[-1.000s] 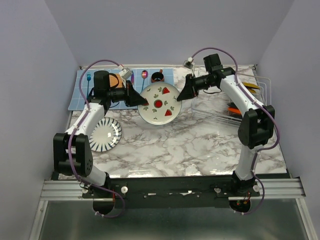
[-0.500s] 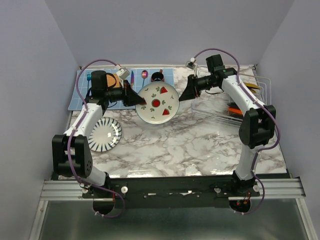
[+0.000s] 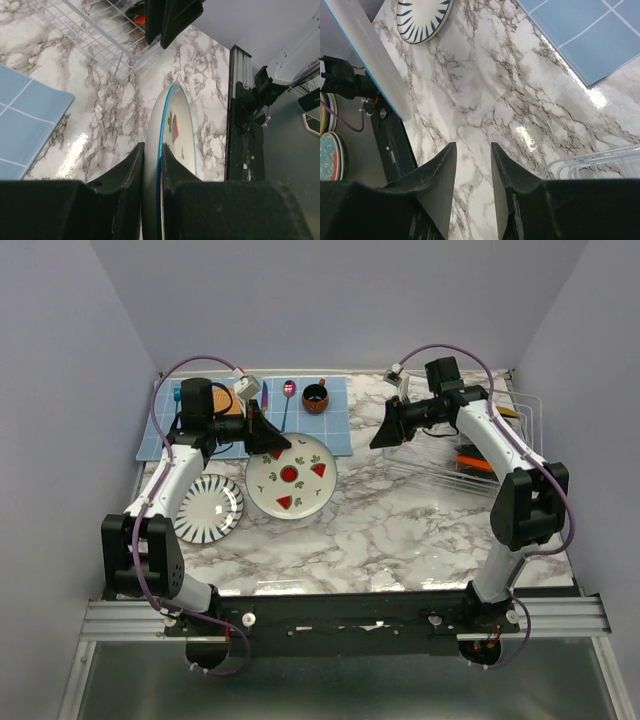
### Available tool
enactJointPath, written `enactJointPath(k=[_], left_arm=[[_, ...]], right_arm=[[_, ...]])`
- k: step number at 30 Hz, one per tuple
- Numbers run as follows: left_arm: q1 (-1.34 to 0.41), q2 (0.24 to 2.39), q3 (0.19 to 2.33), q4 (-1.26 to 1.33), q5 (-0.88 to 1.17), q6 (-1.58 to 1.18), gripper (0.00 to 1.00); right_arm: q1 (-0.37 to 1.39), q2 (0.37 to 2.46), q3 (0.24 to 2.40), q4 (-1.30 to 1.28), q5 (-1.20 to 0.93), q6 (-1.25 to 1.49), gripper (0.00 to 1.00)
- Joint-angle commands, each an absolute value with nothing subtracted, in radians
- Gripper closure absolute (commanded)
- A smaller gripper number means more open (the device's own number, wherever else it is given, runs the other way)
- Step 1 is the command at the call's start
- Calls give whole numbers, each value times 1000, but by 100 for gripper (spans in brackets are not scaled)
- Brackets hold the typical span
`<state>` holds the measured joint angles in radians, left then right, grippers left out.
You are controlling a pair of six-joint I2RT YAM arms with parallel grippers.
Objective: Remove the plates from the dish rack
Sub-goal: Place the plate at the center of the board.
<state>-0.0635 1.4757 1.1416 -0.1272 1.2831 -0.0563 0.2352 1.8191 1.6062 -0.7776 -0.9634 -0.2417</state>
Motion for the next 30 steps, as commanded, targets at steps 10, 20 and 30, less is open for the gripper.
enactJointPath(k=[10,20,30], left_arm=[[-58,1462,1181,-152,1359,-26,100],[-14,1609,1304,-503,1318,284,100],[95,1695,1356,-627,1313,393,100]], right_arm=[[238,1769,1563,-727,-945,-249,58],[238,1709,1525,-727,-928,-244,58],[238,1651,1444,-712,-948,-236,59]])
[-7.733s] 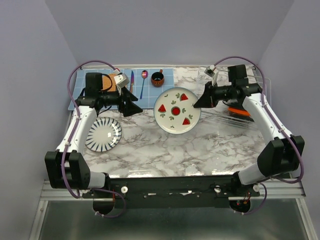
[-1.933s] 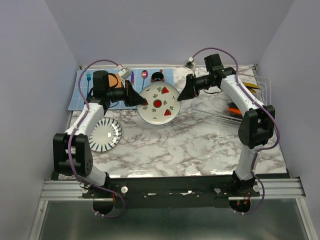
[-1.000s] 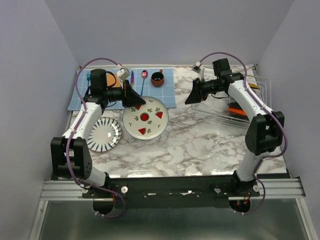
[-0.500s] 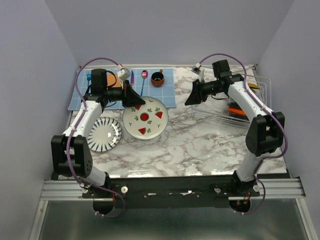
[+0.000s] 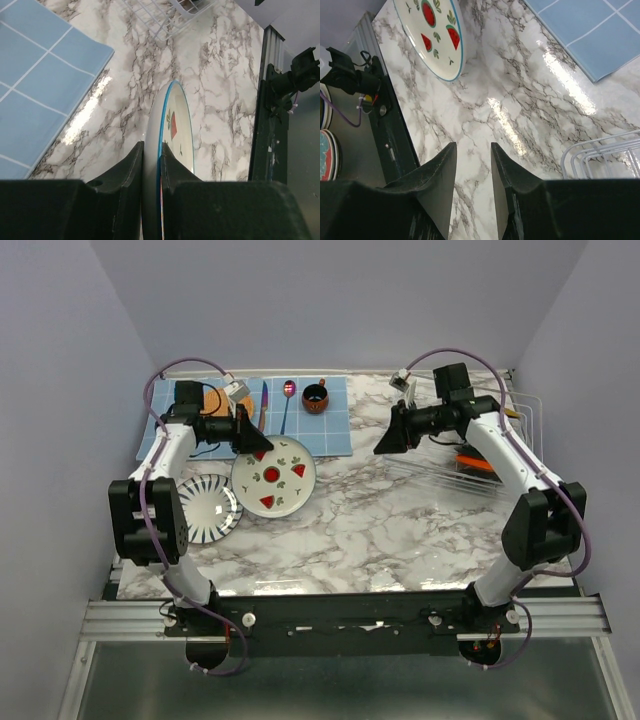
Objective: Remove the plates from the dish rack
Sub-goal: Place the plate at the center of the board.
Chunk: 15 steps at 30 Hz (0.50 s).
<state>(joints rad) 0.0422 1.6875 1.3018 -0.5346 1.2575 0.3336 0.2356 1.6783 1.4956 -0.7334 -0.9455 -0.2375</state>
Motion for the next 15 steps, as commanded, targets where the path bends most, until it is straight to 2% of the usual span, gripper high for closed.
enactJointPath(k=[1,6,13,15], left_arm=[[106,1701,1359,-643,1316,400,100],[170,1733,1410,-774,1327,545,100],[216,1844,1543,-1266,1345,984,100],[239,1856,1555,-1307,1359,1028,100]], right_arm=[[238,1648,1436,-709,-950,-238,59],[239,1632,1405,-690,-959,-236,59],[238,1628,1388,-678,-965,-235,59],[239,1626,1382,-675,-963,-232,59]])
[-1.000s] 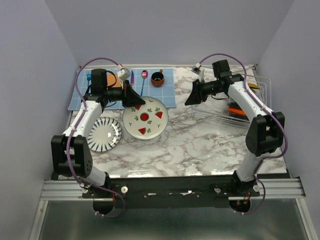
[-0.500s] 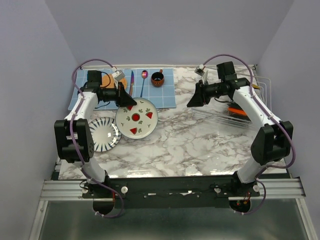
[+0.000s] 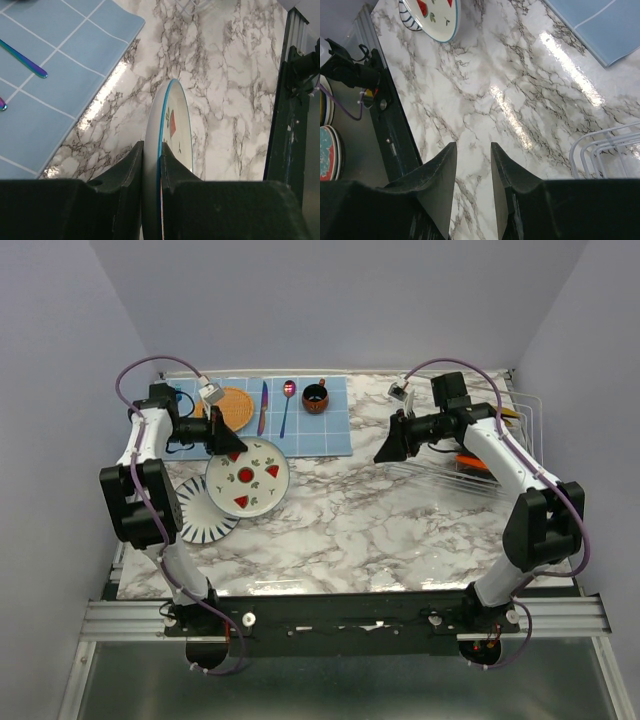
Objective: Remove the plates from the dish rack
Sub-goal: Place the plate at the center of the board.
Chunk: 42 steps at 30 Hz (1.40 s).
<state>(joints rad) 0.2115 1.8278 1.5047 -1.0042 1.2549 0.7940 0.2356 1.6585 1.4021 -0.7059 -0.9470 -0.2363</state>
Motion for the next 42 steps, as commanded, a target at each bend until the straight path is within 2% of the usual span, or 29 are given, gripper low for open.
enactJointPath(k=[1,13,42], left_arm=[[248,1862,1557,-1337,1359,1058,100],[328,1907,1637,-1514,1347,1206,100],[440,1867,1608,-1520,1299,1196,100]], right_arm=[[239,1626,1382,-675,-965,-233,59],[241,1623,1368,-663,-960,-230,59],[244,1644,1348,-658,-957,-239,59]])
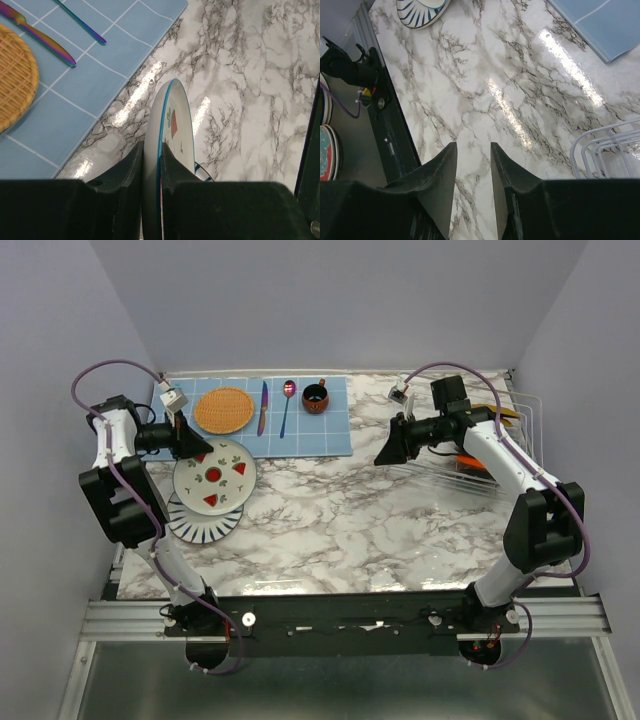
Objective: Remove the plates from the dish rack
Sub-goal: Place the plate at the center of the board.
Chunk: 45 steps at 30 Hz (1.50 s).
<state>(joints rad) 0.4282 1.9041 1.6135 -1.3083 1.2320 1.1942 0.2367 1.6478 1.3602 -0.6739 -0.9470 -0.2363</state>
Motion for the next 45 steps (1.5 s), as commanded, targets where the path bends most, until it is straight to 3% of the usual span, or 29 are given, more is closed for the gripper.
enactJointPath(k=[1,26,45], left_arm=[[442,1865,1606,-1520,1299,1198,100],[371,1862,1652,-1523,1220,1147,100],[330,1899,1864,-1516,1306,996,100]], right_arm=[[242,1641,1347,-658,-956,-238,59],[244,1643,1344,-657,-957,-244,59],[244,1641,1339,-660,-962,-249,59]])
